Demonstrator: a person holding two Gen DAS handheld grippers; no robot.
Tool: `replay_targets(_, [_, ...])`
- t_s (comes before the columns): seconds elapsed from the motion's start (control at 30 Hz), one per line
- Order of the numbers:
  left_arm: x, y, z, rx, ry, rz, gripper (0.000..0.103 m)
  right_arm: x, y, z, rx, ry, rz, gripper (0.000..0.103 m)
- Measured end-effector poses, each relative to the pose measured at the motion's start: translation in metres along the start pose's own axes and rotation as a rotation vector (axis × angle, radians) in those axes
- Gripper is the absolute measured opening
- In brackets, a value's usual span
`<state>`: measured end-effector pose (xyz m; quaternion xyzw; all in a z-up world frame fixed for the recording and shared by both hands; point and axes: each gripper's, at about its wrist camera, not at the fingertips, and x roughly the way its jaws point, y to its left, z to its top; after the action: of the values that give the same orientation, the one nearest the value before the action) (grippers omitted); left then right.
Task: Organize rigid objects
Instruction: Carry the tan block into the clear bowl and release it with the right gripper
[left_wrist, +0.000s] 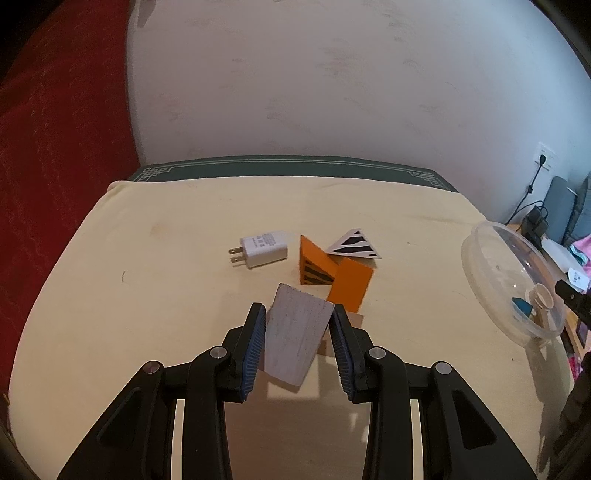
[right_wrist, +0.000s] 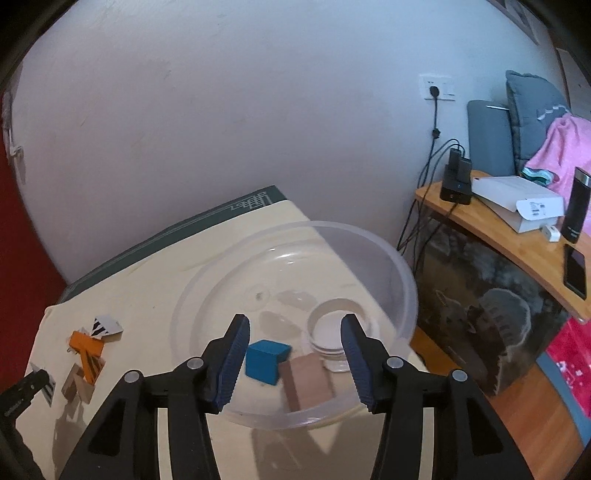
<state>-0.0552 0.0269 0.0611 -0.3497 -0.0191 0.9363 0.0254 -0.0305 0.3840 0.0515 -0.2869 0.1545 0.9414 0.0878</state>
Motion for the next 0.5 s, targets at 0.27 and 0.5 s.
replay_targets(0.27, [0.0,-0.028,0.007,0.038,0.005,-0.033,0.037,-0.009,-0.023,0.002,0.076,-0.047,-0.072,0.058])
replay_targets(0.5, [0.0,-0.068,0.016,0.101,0.0,-0.081,0.037,-0.019,-0.03,0.001,0.109,-0.104,-0.097,0.067])
